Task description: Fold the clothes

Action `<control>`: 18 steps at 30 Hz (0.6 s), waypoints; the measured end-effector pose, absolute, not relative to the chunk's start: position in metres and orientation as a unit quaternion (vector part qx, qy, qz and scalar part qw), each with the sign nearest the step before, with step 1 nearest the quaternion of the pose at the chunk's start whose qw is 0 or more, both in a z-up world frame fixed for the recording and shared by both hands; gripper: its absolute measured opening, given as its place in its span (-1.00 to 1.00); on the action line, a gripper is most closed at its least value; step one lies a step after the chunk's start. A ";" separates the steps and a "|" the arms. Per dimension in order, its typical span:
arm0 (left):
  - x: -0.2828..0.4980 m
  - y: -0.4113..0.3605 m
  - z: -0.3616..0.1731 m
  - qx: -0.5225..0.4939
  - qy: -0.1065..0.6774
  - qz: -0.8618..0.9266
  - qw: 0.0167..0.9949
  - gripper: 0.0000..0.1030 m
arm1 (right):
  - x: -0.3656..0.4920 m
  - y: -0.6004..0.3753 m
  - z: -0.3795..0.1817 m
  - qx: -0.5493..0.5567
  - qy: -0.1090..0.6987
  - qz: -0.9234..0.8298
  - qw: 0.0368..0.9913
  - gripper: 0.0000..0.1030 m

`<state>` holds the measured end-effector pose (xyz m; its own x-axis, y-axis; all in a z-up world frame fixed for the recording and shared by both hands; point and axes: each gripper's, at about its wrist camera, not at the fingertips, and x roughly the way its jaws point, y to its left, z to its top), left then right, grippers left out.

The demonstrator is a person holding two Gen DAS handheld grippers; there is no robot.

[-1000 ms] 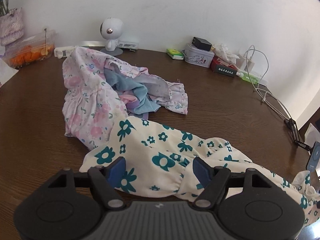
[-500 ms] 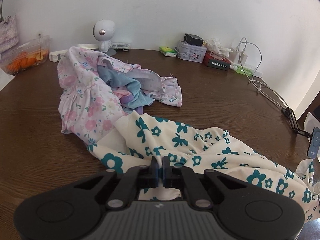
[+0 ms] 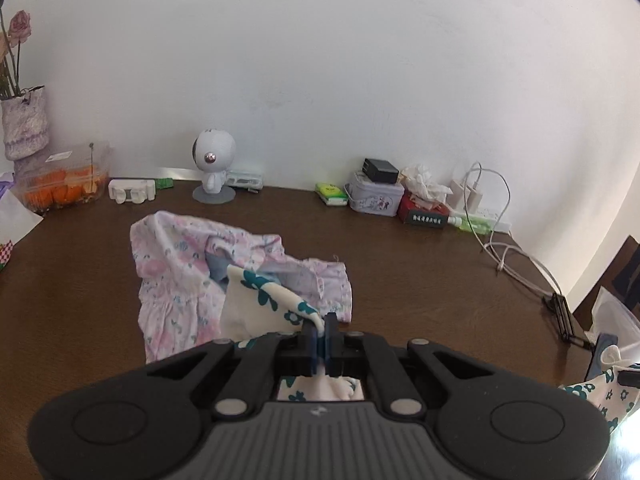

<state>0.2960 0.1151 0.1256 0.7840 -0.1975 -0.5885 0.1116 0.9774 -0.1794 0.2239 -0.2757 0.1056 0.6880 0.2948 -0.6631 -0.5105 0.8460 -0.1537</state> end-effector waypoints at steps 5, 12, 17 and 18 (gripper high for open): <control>0.356 0.111 0.192 -0.101 0.243 -0.061 0.963 -0.97 | 0.300 -0.253 0.161 -0.190 0.242 0.164 0.937 -0.85; 0.350 0.110 0.296 -0.091 0.107 -0.061 0.988 -0.97 | 0.337 -0.238 0.248 -0.193 0.082 0.113 0.971 -0.85; 0.301 0.109 0.263 -0.038 0.107 -0.070 0.991 -0.96 | 0.321 -0.240 0.210 -0.197 0.096 0.151 0.964 -0.85; 0.288 0.109 0.244 -0.033 0.117 -0.073 0.990 -0.96 | 0.314 -0.242 0.191 -0.199 0.111 0.163 0.960 -0.85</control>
<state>0.2875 0.1087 0.2443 0.9621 -0.1529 -0.2259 0.1377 0.9871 -0.0815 0.3143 -0.2415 0.1913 0.9218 0.2694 -0.2786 -0.3581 0.8672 -0.3461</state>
